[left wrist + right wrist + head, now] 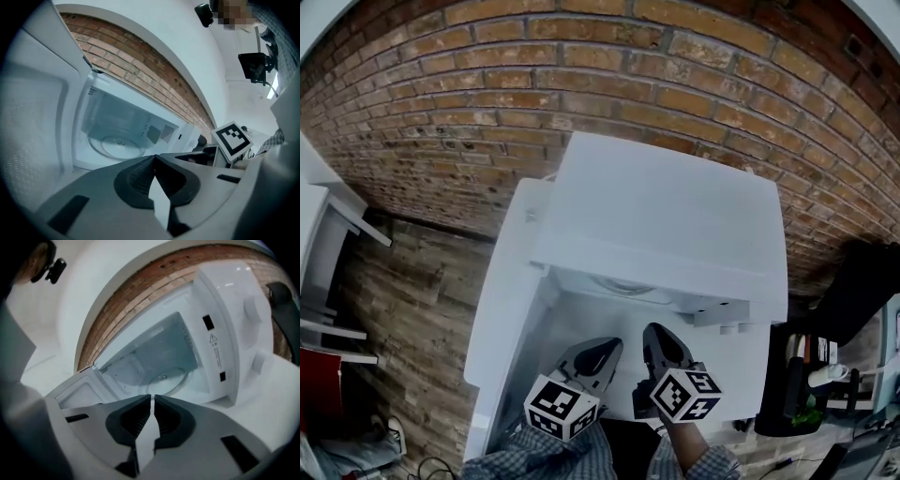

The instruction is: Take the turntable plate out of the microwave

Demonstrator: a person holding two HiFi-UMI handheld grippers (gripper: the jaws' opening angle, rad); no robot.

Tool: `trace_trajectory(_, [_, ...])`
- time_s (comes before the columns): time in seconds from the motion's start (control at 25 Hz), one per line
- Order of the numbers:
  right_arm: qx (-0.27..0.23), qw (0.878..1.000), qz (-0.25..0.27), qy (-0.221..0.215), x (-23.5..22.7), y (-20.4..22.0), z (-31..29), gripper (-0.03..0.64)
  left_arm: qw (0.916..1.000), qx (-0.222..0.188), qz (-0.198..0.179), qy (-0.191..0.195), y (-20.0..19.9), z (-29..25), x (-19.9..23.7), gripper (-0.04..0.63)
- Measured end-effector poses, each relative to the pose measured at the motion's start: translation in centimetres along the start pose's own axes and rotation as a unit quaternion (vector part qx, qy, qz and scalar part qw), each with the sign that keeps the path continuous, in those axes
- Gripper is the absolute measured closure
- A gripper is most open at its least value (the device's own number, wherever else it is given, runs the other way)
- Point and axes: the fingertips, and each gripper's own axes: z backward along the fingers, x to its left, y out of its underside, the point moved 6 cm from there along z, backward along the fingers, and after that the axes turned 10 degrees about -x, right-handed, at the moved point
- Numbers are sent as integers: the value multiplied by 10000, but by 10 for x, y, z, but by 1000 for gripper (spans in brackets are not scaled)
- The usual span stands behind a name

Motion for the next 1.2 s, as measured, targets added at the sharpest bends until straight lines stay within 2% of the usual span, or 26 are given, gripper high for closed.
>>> trace_trajectory(0.12, [-20, 9974, -722, -29, -12, 0, -22, 592, 9999, 3, 15, -172, -2, -4, 9, 585])
trace_trajectory(0.28, [111, 9958, -908, 55, -24, 2, -45, 582, 9995, -41, -20, -317, -9, -7, 12, 584])
trace_trajectory(0.36, [157, 9922, -1228, 152, -31, 5, -55, 501, 9994, -59, -65, -342, -13, -11, 14, 584])
trace_trajectory(0.48, [106, 9826, -1806, 413, -40, 8, -64, 489, 9992, -52, -81, -384, -14, -13, 16, 585])
trace_trajectory(0.76, [192, 9769, -1997, 737, -47, 12, -77, 489, 9988, 50, -50, -475, -14, -18, 21, 585])
trace_trajectory(1.08, [16, 9695, -2298, 847, -49, 5, -91, 489, 9984, 54, 18, -556, -16, -24, 30, 584])
trace_trajectory(1.2, [-22, 9615, -2611, 853, -51, 3, -91, 489, 9981, 42, 96, -610, -15, -26, 33, 585])
